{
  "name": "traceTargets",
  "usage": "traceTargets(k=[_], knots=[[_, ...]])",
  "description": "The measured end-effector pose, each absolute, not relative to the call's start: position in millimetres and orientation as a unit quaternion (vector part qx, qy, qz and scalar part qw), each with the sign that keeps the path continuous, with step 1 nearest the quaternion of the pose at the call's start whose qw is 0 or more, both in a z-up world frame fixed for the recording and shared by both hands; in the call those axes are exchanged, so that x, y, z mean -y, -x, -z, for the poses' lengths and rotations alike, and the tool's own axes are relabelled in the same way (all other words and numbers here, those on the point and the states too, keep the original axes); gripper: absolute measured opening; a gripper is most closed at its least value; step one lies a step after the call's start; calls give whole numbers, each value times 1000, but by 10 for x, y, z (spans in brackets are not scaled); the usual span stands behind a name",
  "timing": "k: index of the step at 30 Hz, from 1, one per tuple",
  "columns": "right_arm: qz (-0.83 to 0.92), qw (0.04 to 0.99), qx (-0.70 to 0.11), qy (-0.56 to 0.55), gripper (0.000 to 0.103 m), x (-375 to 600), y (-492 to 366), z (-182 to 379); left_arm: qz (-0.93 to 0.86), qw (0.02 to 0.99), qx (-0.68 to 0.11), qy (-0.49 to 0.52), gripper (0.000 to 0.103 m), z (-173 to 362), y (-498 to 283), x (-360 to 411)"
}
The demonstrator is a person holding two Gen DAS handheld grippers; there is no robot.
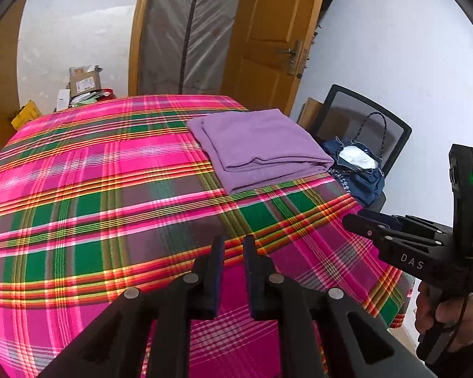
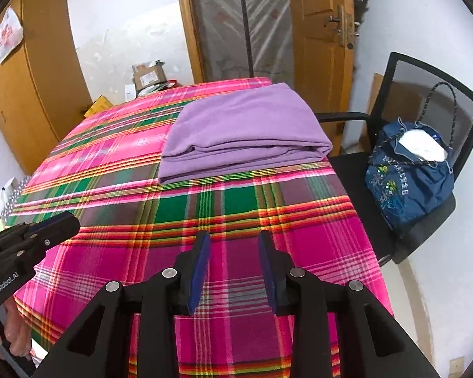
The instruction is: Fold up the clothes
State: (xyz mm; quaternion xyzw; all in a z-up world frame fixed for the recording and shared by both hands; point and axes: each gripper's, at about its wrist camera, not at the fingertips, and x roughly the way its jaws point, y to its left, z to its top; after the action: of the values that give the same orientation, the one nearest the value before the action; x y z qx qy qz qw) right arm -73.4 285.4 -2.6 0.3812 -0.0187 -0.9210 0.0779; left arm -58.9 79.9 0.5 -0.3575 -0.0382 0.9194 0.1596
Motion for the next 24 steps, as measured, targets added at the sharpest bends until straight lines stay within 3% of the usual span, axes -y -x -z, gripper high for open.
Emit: traceTargets(k=[24], knots=[[916, 81, 6, -393, 33, -2664, 826, 51, -919, 160, 45, 358, 12, 6, 544, -656]])
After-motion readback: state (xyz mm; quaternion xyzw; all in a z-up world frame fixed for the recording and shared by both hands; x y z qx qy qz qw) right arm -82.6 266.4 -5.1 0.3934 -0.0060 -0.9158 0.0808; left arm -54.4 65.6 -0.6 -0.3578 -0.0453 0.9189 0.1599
